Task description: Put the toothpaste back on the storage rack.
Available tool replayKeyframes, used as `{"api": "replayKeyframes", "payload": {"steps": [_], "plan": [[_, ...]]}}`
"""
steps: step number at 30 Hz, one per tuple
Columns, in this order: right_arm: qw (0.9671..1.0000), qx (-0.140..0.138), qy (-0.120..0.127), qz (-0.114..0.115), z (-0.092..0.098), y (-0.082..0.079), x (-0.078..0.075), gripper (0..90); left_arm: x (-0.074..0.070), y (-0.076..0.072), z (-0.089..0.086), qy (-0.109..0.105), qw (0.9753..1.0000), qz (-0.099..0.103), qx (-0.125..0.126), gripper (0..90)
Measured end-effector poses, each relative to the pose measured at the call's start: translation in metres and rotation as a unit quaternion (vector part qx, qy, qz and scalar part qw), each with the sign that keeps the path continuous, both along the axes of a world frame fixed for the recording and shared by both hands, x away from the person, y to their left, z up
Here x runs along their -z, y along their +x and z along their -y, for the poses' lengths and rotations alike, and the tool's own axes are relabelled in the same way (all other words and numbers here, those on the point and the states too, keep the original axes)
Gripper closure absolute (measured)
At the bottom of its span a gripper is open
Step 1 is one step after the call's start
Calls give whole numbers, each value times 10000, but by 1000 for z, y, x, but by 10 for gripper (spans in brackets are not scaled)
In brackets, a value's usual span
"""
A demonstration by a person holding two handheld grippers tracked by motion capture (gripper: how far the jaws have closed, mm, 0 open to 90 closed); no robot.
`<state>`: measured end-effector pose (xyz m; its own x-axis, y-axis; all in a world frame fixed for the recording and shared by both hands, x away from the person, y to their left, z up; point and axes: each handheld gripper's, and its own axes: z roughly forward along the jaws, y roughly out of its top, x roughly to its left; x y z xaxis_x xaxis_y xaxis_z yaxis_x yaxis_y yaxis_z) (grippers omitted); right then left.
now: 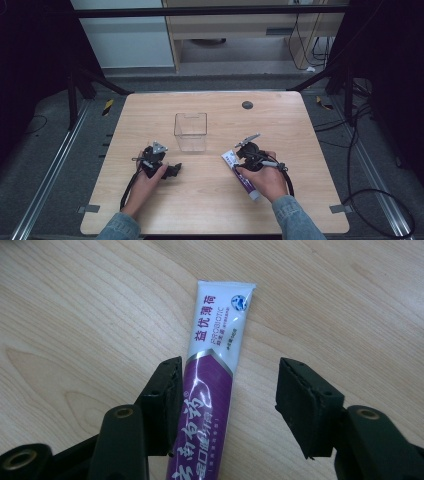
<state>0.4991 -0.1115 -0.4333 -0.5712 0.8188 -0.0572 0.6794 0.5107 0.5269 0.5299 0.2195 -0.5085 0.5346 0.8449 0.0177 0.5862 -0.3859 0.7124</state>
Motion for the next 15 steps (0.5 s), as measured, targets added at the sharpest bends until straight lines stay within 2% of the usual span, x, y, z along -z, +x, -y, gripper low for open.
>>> {"api": "replayKeyframes", "payload": {"steps": [15], "plan": [[9996, -39, -39, -278, -17, 12, 21, 433, 0, 0, 0, -5, 10000, -1, -1, 0]]}}
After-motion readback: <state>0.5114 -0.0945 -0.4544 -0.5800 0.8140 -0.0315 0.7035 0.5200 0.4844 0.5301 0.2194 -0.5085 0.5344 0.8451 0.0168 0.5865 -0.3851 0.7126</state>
